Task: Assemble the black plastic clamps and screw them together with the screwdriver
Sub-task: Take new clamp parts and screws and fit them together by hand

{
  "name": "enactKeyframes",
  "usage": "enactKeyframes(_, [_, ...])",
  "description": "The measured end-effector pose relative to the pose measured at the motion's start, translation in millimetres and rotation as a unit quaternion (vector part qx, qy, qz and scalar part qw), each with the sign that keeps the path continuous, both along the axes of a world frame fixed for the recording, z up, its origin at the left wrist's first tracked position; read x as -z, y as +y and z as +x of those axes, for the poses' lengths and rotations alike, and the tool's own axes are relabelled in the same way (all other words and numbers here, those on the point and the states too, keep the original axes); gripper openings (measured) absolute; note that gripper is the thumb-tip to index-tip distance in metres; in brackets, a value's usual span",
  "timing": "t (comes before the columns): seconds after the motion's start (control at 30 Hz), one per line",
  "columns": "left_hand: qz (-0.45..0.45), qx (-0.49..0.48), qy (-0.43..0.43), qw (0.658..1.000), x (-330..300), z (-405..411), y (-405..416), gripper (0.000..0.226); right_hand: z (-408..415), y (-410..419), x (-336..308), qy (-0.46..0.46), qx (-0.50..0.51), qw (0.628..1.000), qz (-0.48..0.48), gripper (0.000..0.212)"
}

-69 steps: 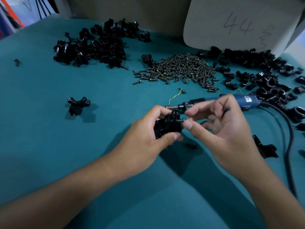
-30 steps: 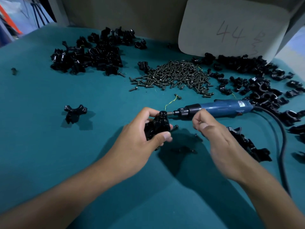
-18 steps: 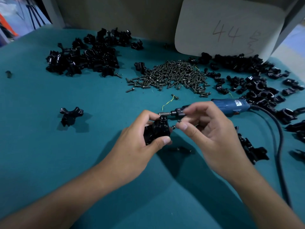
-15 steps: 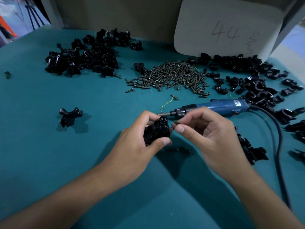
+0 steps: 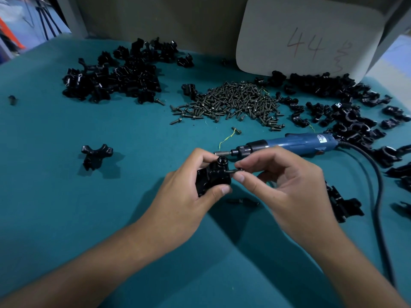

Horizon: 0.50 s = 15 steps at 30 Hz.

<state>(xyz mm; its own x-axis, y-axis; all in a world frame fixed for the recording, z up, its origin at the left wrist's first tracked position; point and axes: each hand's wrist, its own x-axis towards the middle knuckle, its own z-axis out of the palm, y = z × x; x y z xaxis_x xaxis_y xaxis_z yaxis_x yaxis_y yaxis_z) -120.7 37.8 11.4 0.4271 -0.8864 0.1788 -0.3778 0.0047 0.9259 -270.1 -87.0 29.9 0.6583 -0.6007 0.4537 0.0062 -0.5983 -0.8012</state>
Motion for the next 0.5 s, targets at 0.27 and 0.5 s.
enactKeyframes(0.27, [0.009, 0.001, -0.032, 0.999, -0.4, -2.9, 0.2, 0.029, 1.9, 5.7, -2.4, 0.016, 0.021, 0.995, -0.094, 0.011])
enactKeyframes(0.5, [0.004, -0.005, -0.031, 0.999, -1.2, -0.8, 0.3, 0.026, 4.1, 4.0, 0.5, -0.001, -0.019, 0.996, 0.087, 0.015])
